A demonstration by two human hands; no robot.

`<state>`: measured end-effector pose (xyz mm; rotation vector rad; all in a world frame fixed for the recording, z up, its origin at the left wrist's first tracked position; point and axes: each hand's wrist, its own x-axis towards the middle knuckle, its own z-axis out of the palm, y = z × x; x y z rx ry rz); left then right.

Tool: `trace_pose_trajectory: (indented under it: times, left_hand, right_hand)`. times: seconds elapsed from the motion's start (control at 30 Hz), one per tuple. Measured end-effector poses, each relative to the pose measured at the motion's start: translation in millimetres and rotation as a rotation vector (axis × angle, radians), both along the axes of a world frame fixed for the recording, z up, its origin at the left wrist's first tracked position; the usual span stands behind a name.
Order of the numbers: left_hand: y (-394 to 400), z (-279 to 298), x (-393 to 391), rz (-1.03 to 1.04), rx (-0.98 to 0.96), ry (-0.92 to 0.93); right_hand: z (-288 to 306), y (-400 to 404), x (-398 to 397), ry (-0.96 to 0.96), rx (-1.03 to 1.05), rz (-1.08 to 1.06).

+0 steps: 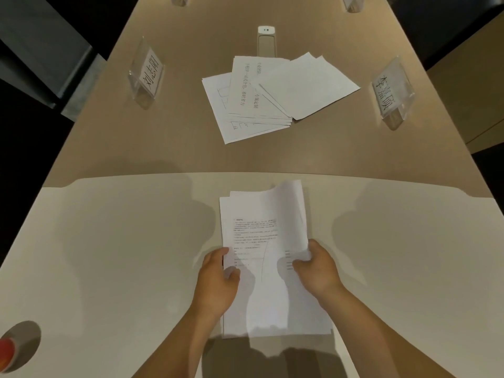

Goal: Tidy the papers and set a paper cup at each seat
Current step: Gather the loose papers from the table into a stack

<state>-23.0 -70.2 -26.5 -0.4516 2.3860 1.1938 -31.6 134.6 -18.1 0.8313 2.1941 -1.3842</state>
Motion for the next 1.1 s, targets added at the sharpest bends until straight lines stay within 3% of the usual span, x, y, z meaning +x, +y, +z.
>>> trace_pose_trajectory:
  times: [0.1, 0.23, 0.33, 0.4, 0.6, 0.87, 1.1]
  left_hand:
    - [2, 12, -4, 0.081, 0.139, 0.025]
    - [-8, 29, -18, 0.358, 0.402, -0.021]
    - [-19, 37, -26, 0.348, 0.634, -0.069]
    - [-17, 51, -28, 0.234, 0.627, 0.003]
    - [-6, 73, -20, 0.237, 0.691, 0.280]
    - [-9, 67, -20, 0.204, 0.692, 0.217]
    - [9, 65, -23, 0.238, 0.627, 0.278]
  right_hand:
    - [10, 6, 8, 0.113, -0.117, 0.009]
    - [26, 18, 15, 0.149, -0.352, -0.015]
    - [37, 25, 19, 0.177, -0.457, -0.047]
    - [48, 26, 19, 0.225, -0.457, -0.052]
    - [77, 27, 19, 0.448, -0.440, -0.051]
    - [60, 21, 21, 0.388, -0.403, -0.087]
    - [52, 4, 16, 0.467, -0.315, -0.184]
